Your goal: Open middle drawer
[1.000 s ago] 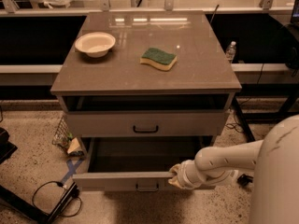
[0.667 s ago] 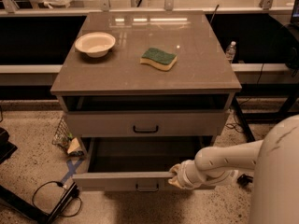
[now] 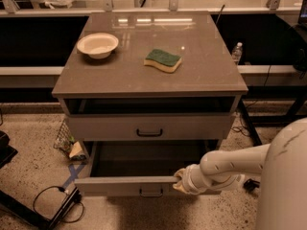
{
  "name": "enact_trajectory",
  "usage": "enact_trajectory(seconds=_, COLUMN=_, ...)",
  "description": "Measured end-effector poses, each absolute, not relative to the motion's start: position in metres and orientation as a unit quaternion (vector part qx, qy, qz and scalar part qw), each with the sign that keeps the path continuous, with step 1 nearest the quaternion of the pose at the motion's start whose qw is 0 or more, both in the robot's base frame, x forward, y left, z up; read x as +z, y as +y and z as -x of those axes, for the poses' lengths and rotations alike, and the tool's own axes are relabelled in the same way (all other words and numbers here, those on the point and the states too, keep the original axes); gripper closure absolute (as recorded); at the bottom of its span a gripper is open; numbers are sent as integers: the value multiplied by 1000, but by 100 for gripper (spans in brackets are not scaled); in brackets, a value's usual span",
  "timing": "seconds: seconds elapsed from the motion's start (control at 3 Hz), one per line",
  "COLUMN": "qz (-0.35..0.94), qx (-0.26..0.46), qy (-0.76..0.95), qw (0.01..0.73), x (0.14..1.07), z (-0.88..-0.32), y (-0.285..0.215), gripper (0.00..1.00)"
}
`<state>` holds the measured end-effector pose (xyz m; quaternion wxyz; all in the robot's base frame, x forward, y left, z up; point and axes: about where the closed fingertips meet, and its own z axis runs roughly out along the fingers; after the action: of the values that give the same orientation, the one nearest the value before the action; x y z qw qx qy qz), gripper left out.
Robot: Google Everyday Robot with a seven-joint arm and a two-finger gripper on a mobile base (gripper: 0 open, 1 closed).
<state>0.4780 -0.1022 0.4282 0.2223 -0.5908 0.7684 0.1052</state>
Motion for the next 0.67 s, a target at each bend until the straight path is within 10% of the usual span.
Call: enact_trajectory(seconds=0.67, qz=591, qx=105, qy=768, qw=222, x=428, z=-478, y=-102, gripper=13)
